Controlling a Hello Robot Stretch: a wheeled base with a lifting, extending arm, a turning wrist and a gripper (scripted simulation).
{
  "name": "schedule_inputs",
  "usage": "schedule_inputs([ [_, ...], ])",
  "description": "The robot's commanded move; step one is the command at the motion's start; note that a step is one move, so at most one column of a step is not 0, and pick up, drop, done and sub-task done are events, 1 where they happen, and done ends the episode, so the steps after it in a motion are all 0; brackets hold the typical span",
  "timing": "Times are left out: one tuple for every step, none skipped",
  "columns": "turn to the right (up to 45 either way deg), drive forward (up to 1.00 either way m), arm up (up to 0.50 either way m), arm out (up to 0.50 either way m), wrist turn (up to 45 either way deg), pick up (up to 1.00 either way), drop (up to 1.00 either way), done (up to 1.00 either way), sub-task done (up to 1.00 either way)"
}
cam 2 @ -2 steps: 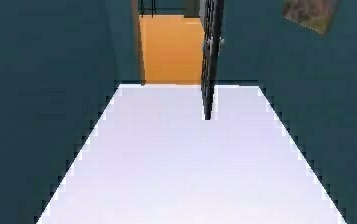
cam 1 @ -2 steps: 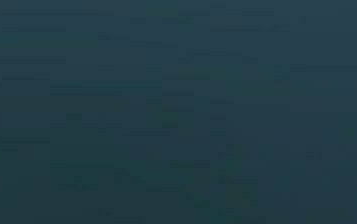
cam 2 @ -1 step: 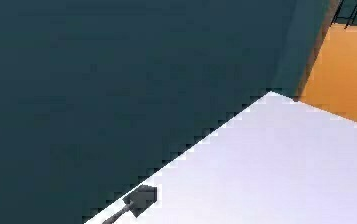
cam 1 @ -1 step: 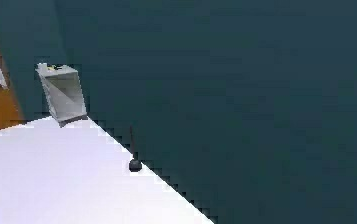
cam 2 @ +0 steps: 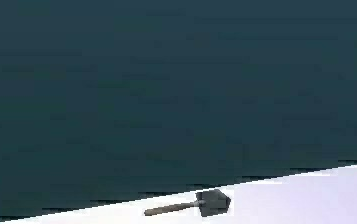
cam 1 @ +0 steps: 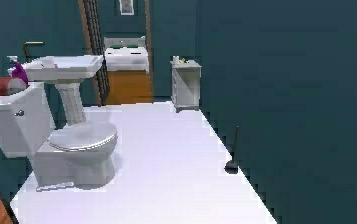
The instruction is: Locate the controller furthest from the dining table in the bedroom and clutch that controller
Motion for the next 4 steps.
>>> schedule_inputs([
  [0.0,0.25,0.0,0.0,0.0,0.0,0.0,0.0,0.0],
  [0.0,1.0,0.0,0.0,0.0,0.0,0.0,0.0,0.0],
  [6.0,0.0,0.0,0.0,0.0,0.0,0.0,0.0,0.0],
  [0.0,0.35,0.0,0.0,0.0,0.0,0.0,0.0,0.0],
])
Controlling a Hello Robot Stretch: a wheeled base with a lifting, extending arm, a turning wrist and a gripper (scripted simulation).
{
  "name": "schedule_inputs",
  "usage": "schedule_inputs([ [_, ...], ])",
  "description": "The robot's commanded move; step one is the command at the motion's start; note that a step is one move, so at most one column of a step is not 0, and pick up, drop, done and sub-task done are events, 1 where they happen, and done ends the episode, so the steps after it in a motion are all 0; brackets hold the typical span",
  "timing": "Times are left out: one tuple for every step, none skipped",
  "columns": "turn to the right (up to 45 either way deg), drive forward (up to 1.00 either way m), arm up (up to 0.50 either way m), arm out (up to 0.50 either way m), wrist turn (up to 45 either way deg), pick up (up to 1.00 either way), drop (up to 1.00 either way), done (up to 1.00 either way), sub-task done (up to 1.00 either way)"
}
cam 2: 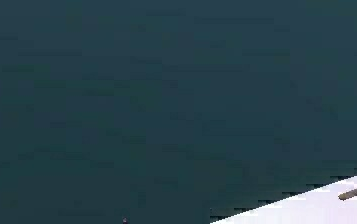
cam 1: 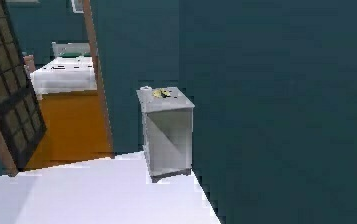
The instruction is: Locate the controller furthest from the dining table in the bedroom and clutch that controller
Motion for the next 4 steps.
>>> schedule_inputs([
  [-30.0,0.0,0.0,0.0,0.0,0.0,0.0,0.0,0.0],
  [0.0,1.0,0.0,0.0,0.0,0.0,0.0,0.0,0.0],
  [0.0,1.0,0.0,0.0,0.0,0.0,0.0,0.0,0.0],
  [-6.0,0.0,0.0,0.0,0.0,0.0,0.0,0.0,0.0],
])
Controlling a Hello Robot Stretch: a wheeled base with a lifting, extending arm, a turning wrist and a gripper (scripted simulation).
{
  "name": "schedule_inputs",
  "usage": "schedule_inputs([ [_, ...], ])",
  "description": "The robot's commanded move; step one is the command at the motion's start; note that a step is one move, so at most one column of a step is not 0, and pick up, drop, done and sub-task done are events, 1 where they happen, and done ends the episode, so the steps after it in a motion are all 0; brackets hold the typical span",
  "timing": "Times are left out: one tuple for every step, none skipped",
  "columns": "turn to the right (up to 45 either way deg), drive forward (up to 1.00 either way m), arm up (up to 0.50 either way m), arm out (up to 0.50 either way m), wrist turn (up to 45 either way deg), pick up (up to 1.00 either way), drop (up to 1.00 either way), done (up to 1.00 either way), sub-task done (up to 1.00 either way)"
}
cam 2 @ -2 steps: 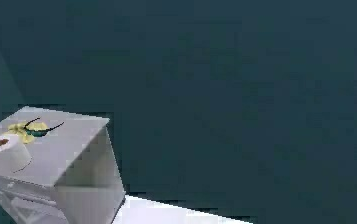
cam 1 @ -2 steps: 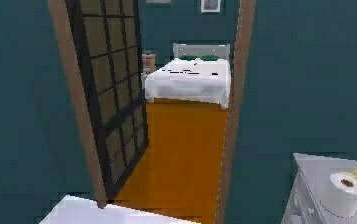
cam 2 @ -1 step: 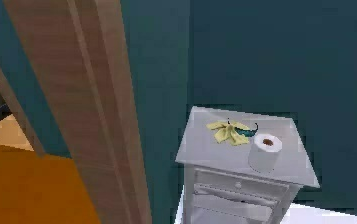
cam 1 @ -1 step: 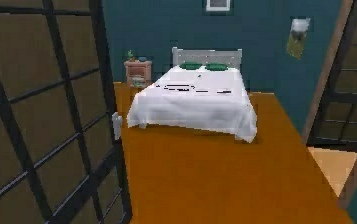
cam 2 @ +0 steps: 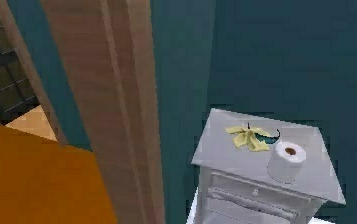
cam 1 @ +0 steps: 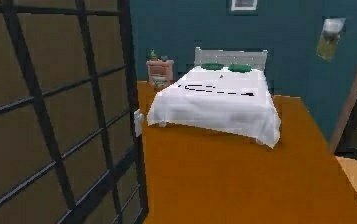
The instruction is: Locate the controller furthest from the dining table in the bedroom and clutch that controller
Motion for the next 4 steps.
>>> schedule_inputs([
  [0.0,0.35,0.0,0.0,0.0,0.0,0.0,0.0,0.0],
  [45.0,0.0,0.0,0.0,0.0,0.0,0.0,0.0,0.0],
  [6.0,0.0,0.0,0.0,0.0,0.0,0.0,0.0,0.0],
  [0.0,1.0,0.0,0.0,0.0,0.0,0.0,0.0,0.0],
])
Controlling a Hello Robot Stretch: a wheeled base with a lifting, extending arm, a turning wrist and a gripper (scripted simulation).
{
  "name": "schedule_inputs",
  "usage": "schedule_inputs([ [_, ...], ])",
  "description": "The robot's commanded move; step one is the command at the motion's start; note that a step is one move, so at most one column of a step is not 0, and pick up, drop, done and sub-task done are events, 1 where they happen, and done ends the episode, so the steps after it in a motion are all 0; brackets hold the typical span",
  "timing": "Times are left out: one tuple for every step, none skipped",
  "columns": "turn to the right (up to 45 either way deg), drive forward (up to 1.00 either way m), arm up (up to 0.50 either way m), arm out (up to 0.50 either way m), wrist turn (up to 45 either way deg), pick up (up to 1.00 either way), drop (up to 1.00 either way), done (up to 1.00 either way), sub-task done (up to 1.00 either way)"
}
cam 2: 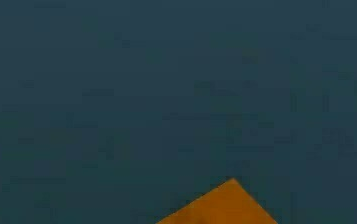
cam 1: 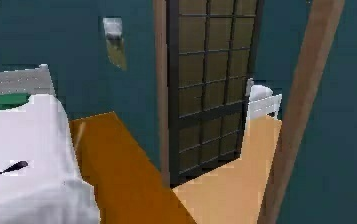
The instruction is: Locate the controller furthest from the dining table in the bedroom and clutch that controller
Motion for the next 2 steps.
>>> schedule_inputs([
  [0.0,0.95,0.0,0.0,0.0,0.0,0.0,0.0,0.0],
  [45.0,0.0,0.0,0.0,0.0,0.0,0.0,0.0,0.0],
])
